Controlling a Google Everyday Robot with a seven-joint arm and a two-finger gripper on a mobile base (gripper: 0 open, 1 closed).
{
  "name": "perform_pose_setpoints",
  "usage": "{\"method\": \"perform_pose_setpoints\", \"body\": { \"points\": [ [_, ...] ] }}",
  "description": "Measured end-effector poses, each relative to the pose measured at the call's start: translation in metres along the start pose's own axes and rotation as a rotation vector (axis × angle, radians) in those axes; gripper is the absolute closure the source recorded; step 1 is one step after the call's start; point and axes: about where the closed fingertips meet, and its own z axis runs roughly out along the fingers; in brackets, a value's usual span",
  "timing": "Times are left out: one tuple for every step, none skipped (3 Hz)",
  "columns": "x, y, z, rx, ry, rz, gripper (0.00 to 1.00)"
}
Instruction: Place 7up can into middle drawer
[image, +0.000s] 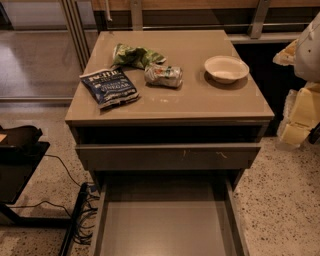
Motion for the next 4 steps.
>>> {"method": "perform_pose_setpoints", "body": {
  "points": [
    [0.0,0.0,0.0,0.0,0.0,0.0,0.0],
    [-0.007,-0.008,-0.001,0.025,-0.015,-0.005,0.0],
    [-0.022,-0.027,0.0,0.065,-0.072,-0.019,0.0],
    [-0.04,-0.053,0.006,0.09,-0.138,-0.016,0.0]
  ]
}}
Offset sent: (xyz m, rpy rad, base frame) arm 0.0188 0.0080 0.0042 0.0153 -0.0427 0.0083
